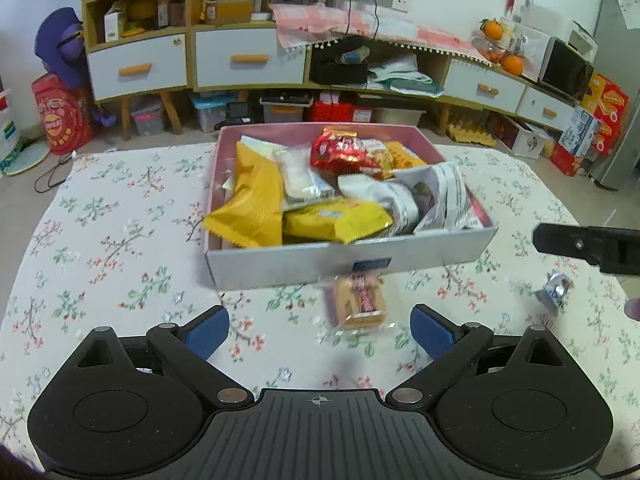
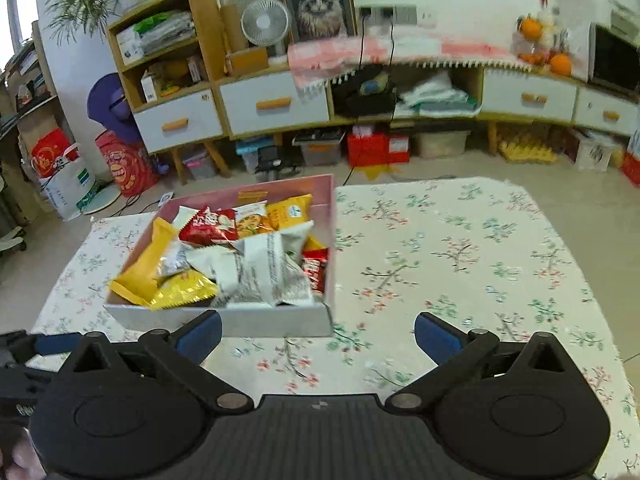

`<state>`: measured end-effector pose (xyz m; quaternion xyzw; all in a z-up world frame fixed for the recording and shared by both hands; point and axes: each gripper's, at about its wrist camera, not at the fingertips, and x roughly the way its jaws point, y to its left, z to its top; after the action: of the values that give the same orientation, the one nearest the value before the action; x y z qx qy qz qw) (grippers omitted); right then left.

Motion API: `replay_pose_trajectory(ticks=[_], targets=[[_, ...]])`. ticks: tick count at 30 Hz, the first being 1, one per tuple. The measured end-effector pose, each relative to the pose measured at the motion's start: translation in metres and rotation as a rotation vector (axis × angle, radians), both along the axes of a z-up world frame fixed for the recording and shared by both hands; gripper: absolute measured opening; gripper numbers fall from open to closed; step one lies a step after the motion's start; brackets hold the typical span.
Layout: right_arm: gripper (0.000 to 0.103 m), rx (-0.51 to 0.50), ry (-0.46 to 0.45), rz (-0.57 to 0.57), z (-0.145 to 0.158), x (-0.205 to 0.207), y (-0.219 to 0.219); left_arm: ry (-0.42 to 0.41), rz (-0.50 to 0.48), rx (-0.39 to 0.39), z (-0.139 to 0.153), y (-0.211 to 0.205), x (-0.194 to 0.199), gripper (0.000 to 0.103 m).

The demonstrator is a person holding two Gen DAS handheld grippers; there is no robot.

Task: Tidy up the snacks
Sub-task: 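Withdraw both tools from the box toward the remaining snacks, then grasp the wrapped cake square with the left tool while the right tool grasps the blue-silver wrapper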

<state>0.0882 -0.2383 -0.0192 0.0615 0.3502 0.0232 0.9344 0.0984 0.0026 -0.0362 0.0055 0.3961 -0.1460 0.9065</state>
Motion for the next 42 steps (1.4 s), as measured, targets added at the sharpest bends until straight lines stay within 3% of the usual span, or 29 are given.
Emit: replay_pose_trajectory(ticks=[7, 13, 16, 20, 28, 36, 42], targets=[[0.077, -0.081, -0.023, -0.005, -0.028, -0.021, -0.001, -0.049, -0.025, 0.012, -0.02, 0.002, -0.019, 0.098], [0.077, -0.155, 0.01, 0.078, -0.051, -0.039, -0.007, -0.065, -0.08, 0.044, -0.039, -0.005, -0.031, 0.099], [0.077, -0.151, 0.037, 0.063, -0.059, -0.047, -0.015, -0.042, -0.102, 0.054, -0.051, -0.01, -0.035, 0.099], [0.077, -0.103, 0.107, 0.012, -0.074, -0.05, -0.03, -0.1, -0.136, 0.117, -0.056, -0.021, -0.048, 0.103], [0.077, -0.11, 0.057, -0.003, -0.078, -0.053, -0.04, -0.1, -0.101, 0.081, -0.058, -0.029, -0.042, 0.103], [0.077, -0.111, 0.044, -0.056, -0.081, -0.029, -0.043, -0.083, -0.03, 0.043, -0.057, -0.039, -0.017, 0.103], [0.077, -0.112, 0.041, -0.063, -0.082, -0.016, -0.045, -0.103, -0.043, 0.036, -0.059, -0.052, -0.007, 0.103]])
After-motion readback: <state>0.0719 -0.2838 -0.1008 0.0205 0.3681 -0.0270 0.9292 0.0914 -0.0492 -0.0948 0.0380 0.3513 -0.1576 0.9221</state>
